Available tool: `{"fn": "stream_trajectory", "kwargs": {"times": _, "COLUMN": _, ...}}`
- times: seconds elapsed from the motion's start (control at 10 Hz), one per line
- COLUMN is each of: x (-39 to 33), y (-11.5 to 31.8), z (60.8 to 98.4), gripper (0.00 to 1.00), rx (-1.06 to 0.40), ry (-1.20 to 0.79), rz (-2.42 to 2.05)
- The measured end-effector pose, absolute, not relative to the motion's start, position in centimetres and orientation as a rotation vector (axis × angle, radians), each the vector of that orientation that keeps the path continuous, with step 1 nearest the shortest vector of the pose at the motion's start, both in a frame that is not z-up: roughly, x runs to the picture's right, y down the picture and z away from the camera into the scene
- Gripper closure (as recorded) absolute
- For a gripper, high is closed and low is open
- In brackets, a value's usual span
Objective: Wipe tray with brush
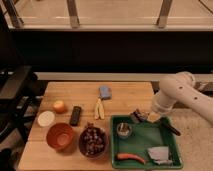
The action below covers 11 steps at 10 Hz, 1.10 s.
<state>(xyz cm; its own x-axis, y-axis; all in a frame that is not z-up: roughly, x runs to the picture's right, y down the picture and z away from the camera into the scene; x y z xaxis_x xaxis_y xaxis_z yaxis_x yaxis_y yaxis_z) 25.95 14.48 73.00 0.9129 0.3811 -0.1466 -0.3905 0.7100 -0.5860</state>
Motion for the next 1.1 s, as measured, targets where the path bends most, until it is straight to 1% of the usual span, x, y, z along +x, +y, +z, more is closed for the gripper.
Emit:
{"fn": "stream_trajectory", "kwargs": {"times": 0.1, "x": 27.5, "y": 15.8, "z": 72.7, "gripper": 1.00, "rx": -0.673, "ry": 0.052, "rz": 0.459}}
{"fn": "stream_trajectory", "kwargs": {"times": 0.4, "x": 28.7, "y": 17.9, "z": 72.3, "gripper": 1.00, "rx": -0.708, "ry": 0.104, "rz": 0.495}}
{"fn": "stream_trajectory", "kwargs": {"times": 0.9, "x": 29.3, "y": 22.3, "z": 71.7, "gripper": 1.00, "rx": -0.815, "ry": 0.158, "rz": 0.515}}
{"fn": "stream_trajectory", "kwargs": {"times": 1.1, "x": 30.2, "y": 23.2, "z": 71.3, "gripper": 1.00, "rx": -0.835, "ry": 0.208, "rz": 0.520}}
